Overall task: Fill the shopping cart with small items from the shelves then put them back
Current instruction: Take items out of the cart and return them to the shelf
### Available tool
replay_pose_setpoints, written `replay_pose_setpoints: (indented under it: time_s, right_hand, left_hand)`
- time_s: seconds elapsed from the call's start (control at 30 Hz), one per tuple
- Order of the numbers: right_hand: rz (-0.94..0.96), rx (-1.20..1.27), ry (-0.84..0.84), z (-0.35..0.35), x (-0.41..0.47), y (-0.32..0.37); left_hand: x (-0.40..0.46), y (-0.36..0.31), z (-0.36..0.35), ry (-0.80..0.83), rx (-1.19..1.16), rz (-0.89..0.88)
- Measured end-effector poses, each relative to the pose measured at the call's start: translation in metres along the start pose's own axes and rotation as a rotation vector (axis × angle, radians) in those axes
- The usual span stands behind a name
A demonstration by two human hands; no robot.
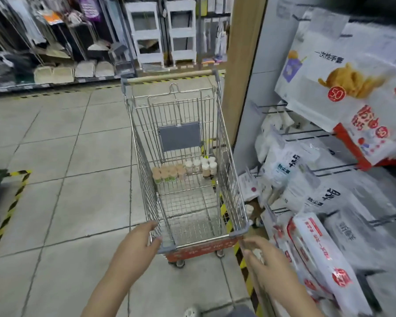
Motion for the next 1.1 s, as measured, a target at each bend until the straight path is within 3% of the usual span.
replay_pose_setpoints:
  time_s: [0.33,0.67,0.93,1.1]
  right_hand:
    - [-0.115,-0.051,0.084,0.009,0.130,-0.021]
    - [-0.204,-0.125,0.243,-0.041,0.294,-0.046]
    - [-0.341,-0.094,0.166,-0.077,0.425,-0.109]
    - [-0.373,-0.087,0.075,-0.090,0.496,-0.149]
  left_hand:
    - [0.119,-0.059,-0.041,0.138,-0.054,-0.050]
    - [0.256,-0.016,-0.114,0.351,0.086,0.046]
    - [0.387,-0.004,-0.210,0.565,0.115,0.055]
    - [0.463,-0.026,-0.262,0.561,-0.010,0.020]
Point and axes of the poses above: each hand's wrist, its own x-axis towards the middle knuckle, its own z-axis out of the back of the hand, y = z × x, the point moved 9 cm from there along x, towards the middle knuckle, and after that the axes turned 15 degrees about x, right-handed, at the moved point
